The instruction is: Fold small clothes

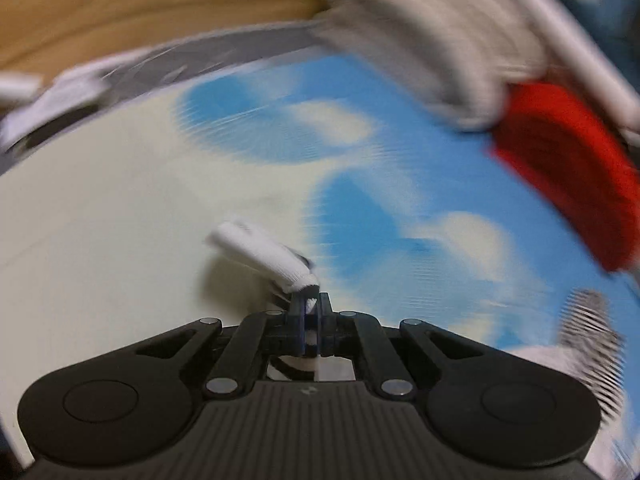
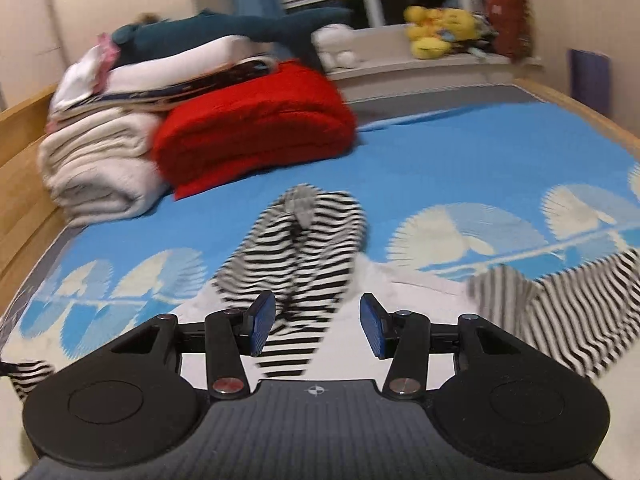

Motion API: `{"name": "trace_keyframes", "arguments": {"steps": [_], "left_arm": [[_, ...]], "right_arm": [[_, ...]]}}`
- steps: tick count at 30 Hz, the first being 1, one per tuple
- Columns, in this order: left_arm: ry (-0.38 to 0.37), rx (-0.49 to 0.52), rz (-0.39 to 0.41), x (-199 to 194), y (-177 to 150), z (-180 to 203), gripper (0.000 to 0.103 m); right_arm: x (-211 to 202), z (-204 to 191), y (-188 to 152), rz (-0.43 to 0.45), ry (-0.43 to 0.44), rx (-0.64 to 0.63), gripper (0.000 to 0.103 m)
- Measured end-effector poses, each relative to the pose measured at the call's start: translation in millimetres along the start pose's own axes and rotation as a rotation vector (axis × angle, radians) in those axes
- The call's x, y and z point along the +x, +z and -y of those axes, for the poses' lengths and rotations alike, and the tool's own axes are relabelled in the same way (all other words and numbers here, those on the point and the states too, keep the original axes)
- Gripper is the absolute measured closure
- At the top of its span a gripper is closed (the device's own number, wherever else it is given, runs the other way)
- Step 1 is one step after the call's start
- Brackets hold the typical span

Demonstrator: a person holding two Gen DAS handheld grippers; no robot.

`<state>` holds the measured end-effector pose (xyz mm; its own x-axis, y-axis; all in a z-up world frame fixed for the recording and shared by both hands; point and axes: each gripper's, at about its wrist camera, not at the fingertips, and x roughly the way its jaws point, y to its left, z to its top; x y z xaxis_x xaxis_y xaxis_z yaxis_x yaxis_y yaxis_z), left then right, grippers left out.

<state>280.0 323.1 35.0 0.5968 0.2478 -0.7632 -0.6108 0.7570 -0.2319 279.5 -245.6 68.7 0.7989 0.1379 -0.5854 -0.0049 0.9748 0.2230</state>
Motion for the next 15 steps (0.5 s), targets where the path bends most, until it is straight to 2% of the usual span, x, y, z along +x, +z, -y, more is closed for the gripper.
{"name": "trace_keyframes", "arguments": {"steps": [3, 6, 7, 8, 9, 10, 11, 12, 13, 15], "left_arm": [[-0.184, 0.111, 0.071, -39.8, -24.0, 80.2, 0.098], [-0.445, 0.207, 0.080, -77.9, -63.3, 160.3, 0.099], [-0.528, 0.238, 0.057, -84.1, -78.0, 184.0, 0.098], [-0.631, 0.277, -0.004, -88.0, -95.4, 209.0, 0.097], [-0.735, 0.321, -0.102, -87.3, -111.3, 230.9, 0.092], [-0.825, 0.370, -0.210, -84.4, -126.7, 249.3, 0.083], [-0.866, 0.407, -0.268, -82.7, -139.7, 260.5, 0.079], [-0.856, 0.433, -0.277, -81.3, -147.8, 264.9, 0.076], [-0.831, 0.446, -0.273, -78.8, -150.3, 264.8, 0.071], [-0.751, 0.438, -0.266, -65.1, -144.8, 256.7, 0.070]], "right_arm": [[-2.2, 20.9, 0.0, 0.023, -0.081, 0.082, 0.056], [2.6, 43.4, -5.0, 0.010, -0.134, 0.169, 0.064], [5.4, 49.0, -7.1, 0.002, -0.142, 0.194, 0.064], [8.3, 53.1, -9.3, -0.007, -0.147, 0.212, 0.064], [10.7, 57.7, -11.4, -0.020, -0.149, 0.228, 0.063], [14.8, 61.8, -12.5, -0.035, -0.147, 0.244, 0.063], [18.9, 66.9, -14.6, -0.053, -0.139, 0.265, 0.061], [22.7, 72.0, -16.7, -0.069, -0.131, 0.287, 0.061], [27.1, 76.0, -19.5, -0.088, -0.122, 0.304, 0.061], [36.2, 85.7, -26.0, -0.124, -0.114, 0.335, 0.061]]}}
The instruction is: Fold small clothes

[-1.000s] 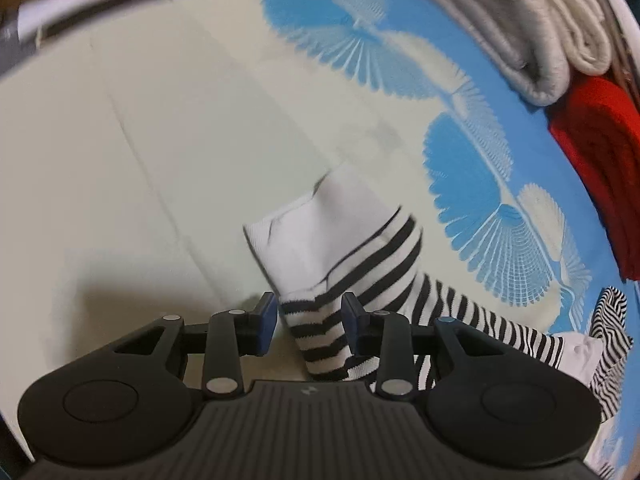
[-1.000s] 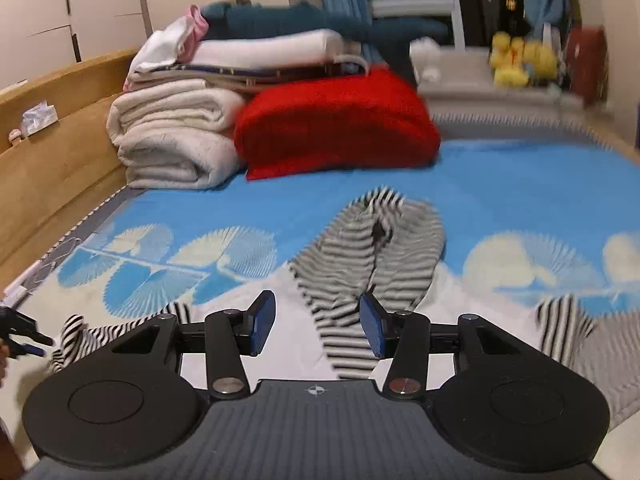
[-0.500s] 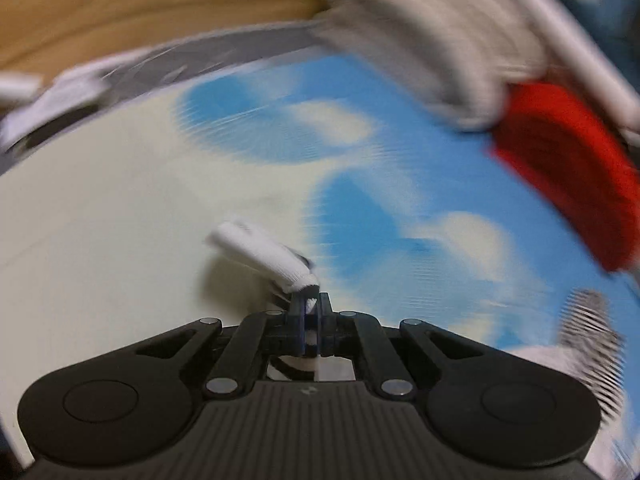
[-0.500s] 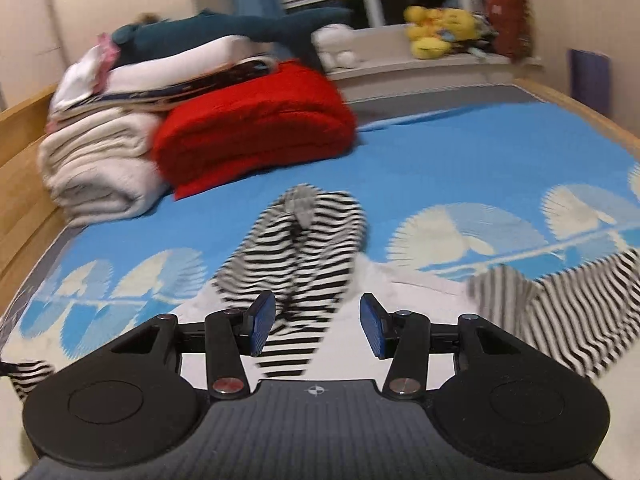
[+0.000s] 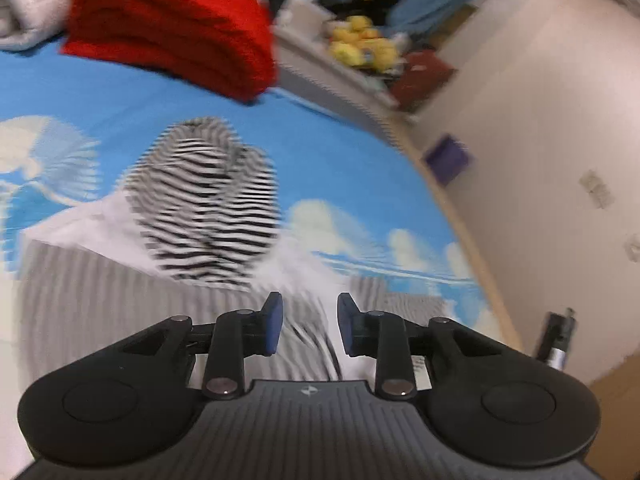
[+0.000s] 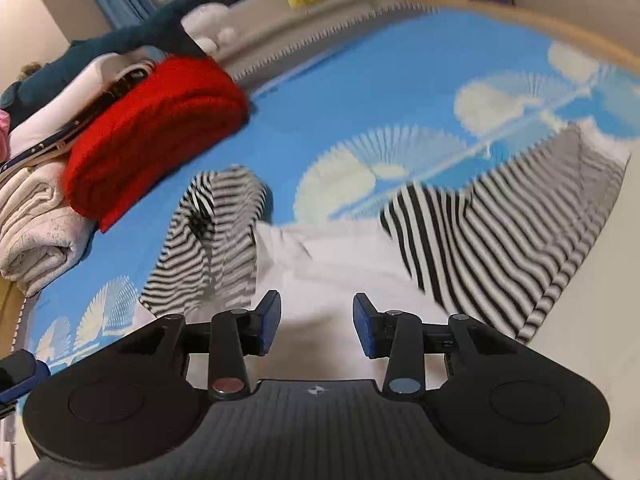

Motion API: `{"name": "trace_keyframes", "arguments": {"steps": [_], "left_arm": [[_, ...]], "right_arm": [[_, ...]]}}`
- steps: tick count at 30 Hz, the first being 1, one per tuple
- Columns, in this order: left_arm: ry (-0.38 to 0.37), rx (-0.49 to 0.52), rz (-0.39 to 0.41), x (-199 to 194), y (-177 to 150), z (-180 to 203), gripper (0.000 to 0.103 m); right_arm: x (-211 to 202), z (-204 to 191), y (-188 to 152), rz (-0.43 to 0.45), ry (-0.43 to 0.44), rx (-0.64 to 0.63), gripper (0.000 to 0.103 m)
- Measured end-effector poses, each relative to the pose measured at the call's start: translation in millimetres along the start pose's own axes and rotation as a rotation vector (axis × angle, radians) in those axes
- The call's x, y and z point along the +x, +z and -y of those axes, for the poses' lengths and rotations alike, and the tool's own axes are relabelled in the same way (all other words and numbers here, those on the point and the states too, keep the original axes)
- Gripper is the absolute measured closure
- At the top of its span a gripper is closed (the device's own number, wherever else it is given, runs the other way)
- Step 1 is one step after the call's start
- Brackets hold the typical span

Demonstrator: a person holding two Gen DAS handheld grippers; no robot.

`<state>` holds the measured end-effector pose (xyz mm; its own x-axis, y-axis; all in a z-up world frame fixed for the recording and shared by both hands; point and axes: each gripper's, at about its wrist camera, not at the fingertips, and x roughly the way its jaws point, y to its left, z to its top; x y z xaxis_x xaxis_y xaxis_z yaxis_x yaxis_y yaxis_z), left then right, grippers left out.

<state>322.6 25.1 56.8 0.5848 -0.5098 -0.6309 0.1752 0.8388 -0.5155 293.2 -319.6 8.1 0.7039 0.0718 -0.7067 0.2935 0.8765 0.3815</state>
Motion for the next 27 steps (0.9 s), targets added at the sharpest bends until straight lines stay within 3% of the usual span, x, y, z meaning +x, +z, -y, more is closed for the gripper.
{"name": "trace_keyframes", "arguments": {"steps": [5, 7, 12, 14, 16, 17, 19, 22, 24, 27], "left_arm": [[0.317, -0.016, -0.004, 10.1, 17.9, -51.6, 0.070], [0.375, -0.055, -0.022, 11.1, 17.9, -67.9, 0.070], [0.373, -0.089, -0.069, 11.1, 21.7, -84.2, 0.070], [0.384, -0.073, -0.076, 11.4, 22.9, -77.2, 0.070], [0.387, -0.068, -0.086, 11.5, 22.7, -81.0, 0.070], [0.388, -0.066, -0.090, 14.4, 20.6, -80.2, 0.070], [0.393, -0.060, -0.103, 15.4, 19.0, -81.3, 0.070], [0.396, -0.038, -0.131, 18.9, 15.1, -82.3, 0.070], [0.402, -0.021, -0.156, 23.4, 10.5, -84.0, 0.070], [0.407, -0.011, -0.212, 33.4, 0.6, -88.1, 0.070]], "right_arm": [[39.3, 22.8, -11.2, -0.134, -0.026, 0.129, 0.061], [56.0, 31.4, -19.2, -0.181, -0.079, 0.169, 0.061], [87.6, 45.2, -39.9, -0.281, -0.207, 0.209, 0.060], [89.8, 42.7, -43.3, -0.263, -0.204, 0.187, 0.062], [89.9, 34.7, -43.3, -0.252, -0.143, 0.137, 0.094], [86.2, 33.5, -41.4, -0.237, -0.106, 0.140, 0.099], [70.2, 26.8, -30.3, -0.149, -0.023, 0.123, 0.099], [42.2, 20.1, -16.0, 0.001, 0.011, 0.063, 0.100], [40.5, 24.4, -14.8, 0.018, -0.050, 0.040, 0.099], [58.9, 40.1, -24.8, -0.081, -0.214, 0.048, 0.095]]}}
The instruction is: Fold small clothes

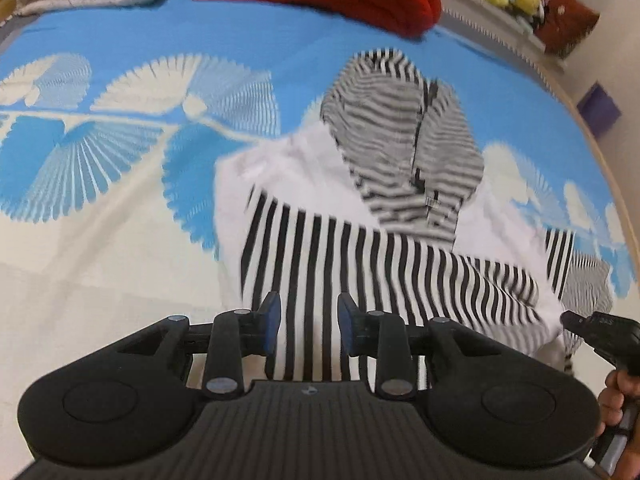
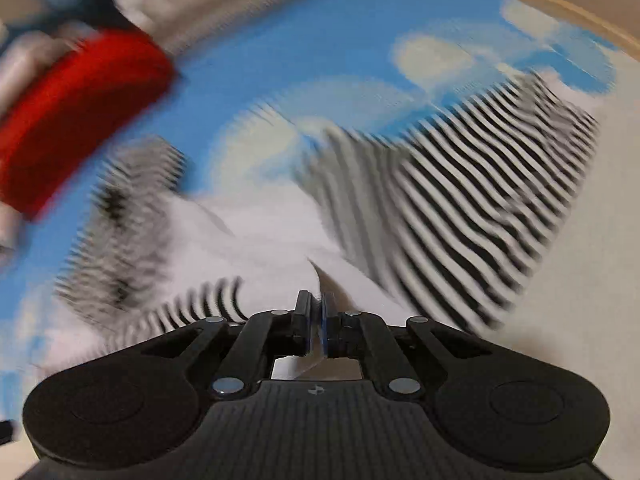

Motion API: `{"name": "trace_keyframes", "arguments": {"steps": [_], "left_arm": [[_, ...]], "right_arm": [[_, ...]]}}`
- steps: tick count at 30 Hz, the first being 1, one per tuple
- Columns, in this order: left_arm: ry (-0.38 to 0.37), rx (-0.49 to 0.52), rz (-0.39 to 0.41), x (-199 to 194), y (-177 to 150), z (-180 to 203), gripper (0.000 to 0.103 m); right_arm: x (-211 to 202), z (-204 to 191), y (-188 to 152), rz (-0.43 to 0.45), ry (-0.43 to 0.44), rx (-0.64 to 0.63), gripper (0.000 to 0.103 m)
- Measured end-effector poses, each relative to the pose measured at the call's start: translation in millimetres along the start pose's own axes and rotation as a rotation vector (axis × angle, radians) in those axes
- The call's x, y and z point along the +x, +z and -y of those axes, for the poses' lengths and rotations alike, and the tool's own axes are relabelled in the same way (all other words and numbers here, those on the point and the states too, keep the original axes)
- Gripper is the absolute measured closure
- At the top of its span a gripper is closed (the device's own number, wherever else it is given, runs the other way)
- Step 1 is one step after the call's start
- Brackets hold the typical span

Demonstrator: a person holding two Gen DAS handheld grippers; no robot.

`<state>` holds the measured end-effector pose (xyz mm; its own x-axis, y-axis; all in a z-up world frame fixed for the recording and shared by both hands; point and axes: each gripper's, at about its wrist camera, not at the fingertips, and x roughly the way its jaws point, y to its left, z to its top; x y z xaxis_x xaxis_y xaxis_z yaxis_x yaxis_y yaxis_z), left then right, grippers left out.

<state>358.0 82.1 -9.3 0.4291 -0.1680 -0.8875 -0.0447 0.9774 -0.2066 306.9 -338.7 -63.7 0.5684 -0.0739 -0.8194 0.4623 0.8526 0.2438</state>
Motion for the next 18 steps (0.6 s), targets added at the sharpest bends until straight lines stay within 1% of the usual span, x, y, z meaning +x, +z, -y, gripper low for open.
{"name": "trace_keyframes", "arguments": {"steps": [1, 2, 3, 4, 5, 6, 7, 8, 9, 10, 11, 12, 13, 15, 17, 18], "left_arm": [[-0.004, 0.004, -0.019, 4.4, -2.8, 0.5, 0.070], [-0.009, 0.009, -0.037, 9.0, -6.0, 1.4, 0.070], [-0.016, 0.013, -0.056, 13.3, -9.3, 2.9, 0.070], [-0.026, 0.017, -0.074, 17.0, -12.6, 4.5, 0.070], [-0.039, 0.023, -0.097, 22.0, -16.6, 6.3, 0.070], [-0.050, 0.027, -0.119, 27.5, -20.8, 7.4, 0.070], [-0.054, 0.029, -0.147, 33.3, -25.1, 8.5, 0.070], [-0.050, 0.027, -0.178, 40.6, -30.5, 9.4, 0.070], [-0.039, 0.023, -0.208, 47.2, -35.2, 8.8, 0.070], [-0.026, 0.020, -0.236, 53.0, -39.2, 8.2, 0.070], [-0.011, 0.021, -0.253, 56.7, -41.8, 8.3, 0.070], [0.002, 0.028, -0.252, 56.9, -42.1, 9.3, 0.070], [0.017, 0.043, -0.232, 53.5, -40.5, 12.4, 0.070], [0.044, 0.087, -0.168, 40.2, -33.9, 21.9, 0.070], [0.055, 0.140, -0.089, 22.4, -27.4, 35.5, 0.065], [0.053, 0.159, -0.059, 14.4, -24.8, 42.0, 0.065]], "right_arm": [[2.8, 3.1, -1.9, -0.007, -0.026, 0.007, 0.095], [2.5, 2.4, -4.4, 0.006, -0.023, 0.002, 0.095], [-0.8, -0.3, -5.7, 0.023, 0.005, -0.008, 0.095], [-3.8, -4.7, -6.1, 0.040, 0.053, -0.020, 0.095], [-6.3, -6.2, -5.6, 0.049, 0.105, -0.028, 0.091], [-9.3, -3.3, -2.3, 0.042, 0.154, -0.031, 0.083], [-1.9, -2.3, -0.2, -0.002, 0.195, -0.030, 0.079], [7.5, -1.1, -2.2, -0.071, 0.198, -0.032, 0.073], [20.6, 0.7, -5.6, -0.161, 0.182, -0.037, 0.071], [33.8, 5.5, -10.0, -0.239, 0.138, -0.032, 0.072], [36.7, 10.9, -11.9, -0.250, 0.128, -0.010, 0.074], [33.8, 14.2, -9.2, -0.242, 0.141, 0.017, 0.074], [27.5, 15.7, -3.6, -0.228, 0.144, 0.023, 0.074], [6.8, 17.5, 11.6, -0.141, 0.163, 0.003, 0.072], [-12.1, 26.0, 33.7, -0.042, 0.195, -0.011, 0.070], [-18.1, 33.7, 43.0, -0.001, 0.192, -0.013, 0.067]]}}
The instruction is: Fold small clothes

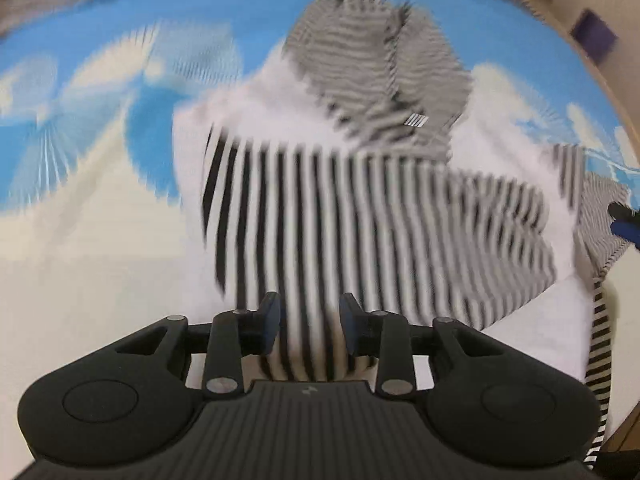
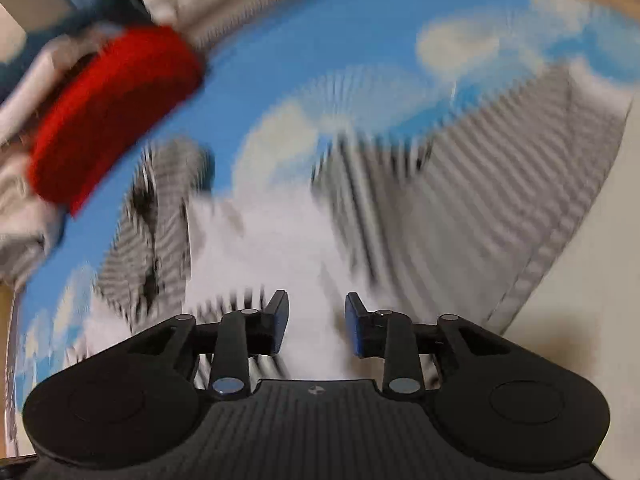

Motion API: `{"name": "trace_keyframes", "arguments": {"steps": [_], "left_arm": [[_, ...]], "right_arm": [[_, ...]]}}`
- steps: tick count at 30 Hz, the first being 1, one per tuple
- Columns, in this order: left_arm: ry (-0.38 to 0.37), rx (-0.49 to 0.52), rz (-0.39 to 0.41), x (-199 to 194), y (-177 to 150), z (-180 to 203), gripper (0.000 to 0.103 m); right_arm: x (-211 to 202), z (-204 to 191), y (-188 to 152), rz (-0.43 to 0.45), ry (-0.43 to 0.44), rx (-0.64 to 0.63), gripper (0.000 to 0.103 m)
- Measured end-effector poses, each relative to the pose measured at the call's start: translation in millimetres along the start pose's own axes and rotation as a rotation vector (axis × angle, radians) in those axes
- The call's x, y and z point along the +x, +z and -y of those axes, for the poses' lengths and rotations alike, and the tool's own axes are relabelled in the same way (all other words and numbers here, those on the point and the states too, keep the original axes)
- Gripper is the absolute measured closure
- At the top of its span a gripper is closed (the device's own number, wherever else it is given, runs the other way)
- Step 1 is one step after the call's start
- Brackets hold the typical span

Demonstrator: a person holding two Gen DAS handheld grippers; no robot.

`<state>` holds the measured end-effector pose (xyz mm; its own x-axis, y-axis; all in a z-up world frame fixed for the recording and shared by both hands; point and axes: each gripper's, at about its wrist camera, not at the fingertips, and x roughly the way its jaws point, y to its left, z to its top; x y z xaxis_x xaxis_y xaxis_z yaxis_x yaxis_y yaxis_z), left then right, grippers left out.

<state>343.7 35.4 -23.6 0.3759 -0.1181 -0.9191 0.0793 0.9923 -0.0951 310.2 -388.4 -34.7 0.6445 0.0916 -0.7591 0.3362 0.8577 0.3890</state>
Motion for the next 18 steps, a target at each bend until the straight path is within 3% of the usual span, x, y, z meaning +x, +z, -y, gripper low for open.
{"name": "trace_keyframes", "arguments": {"steps": [3, 8, 13, 18], "left_arm": [[-0.016, 0.045, 0.060, -18.1, 3.3, 20.1, 0.062], [-0.051, 0.105, 0.071, -22.9, 0.8, 47.6, 0.060], [-0.013, 0.103, 0.084, -16.7, 1.3, 65.7, 0.060], [-0.022, 0.075, 0.138, -26.7, 11.5, 85.1, 0.060]], "right_arm": [[-16.9, 32.0, 26.3, 0.088, -0.052, 0.015, 0.063], [-22.8, 110.7, 64.4, 0.180, -0.206, 0.157, 0.063], [-5.9, 176.8, 80.6, 0.189, -0.307, 0.297, 0.061], [24.2, 197.2, 66.8, 0.171, -0.360, 0.356, 0.050]]}}
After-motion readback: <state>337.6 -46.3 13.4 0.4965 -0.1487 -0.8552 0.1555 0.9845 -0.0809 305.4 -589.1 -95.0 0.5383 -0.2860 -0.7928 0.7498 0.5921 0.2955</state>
